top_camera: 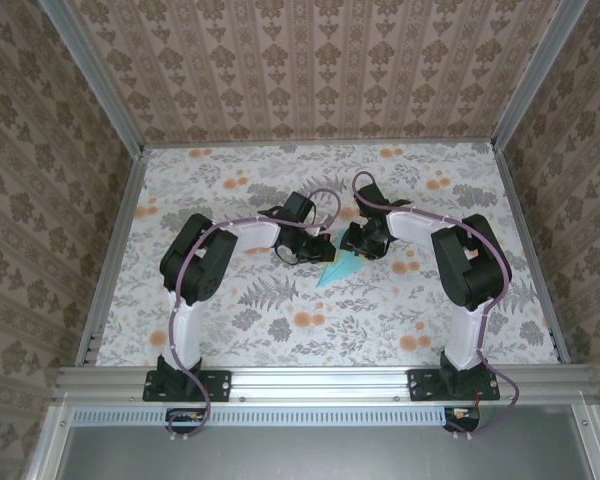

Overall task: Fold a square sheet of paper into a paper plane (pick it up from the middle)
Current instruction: Fourth fold the wing at the center of the table.

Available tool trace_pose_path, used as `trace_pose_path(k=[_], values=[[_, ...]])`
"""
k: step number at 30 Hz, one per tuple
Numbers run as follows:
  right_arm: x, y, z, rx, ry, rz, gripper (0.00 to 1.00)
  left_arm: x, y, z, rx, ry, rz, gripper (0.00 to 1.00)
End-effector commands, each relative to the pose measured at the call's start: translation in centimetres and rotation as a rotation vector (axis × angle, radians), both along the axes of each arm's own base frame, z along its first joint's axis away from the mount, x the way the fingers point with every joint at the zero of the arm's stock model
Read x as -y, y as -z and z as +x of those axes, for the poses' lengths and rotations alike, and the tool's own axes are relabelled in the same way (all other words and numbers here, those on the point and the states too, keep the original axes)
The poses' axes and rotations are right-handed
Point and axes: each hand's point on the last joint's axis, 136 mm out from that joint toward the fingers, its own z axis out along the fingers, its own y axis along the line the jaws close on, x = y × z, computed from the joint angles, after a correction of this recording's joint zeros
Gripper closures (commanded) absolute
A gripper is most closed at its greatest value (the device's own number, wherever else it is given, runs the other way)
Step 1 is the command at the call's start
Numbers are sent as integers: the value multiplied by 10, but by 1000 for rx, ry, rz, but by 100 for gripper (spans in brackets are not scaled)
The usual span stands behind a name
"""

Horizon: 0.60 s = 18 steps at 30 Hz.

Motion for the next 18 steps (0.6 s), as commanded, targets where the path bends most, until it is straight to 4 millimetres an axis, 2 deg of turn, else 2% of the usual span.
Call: trace_pose_path(k=[1,18], values=[[35,54,-47,-207,35,-178,58,-1,6,0,3,15,30,99],[31,45,-43,-184,23,-157,57,-15,24,-2,-4,-5,128,100]])
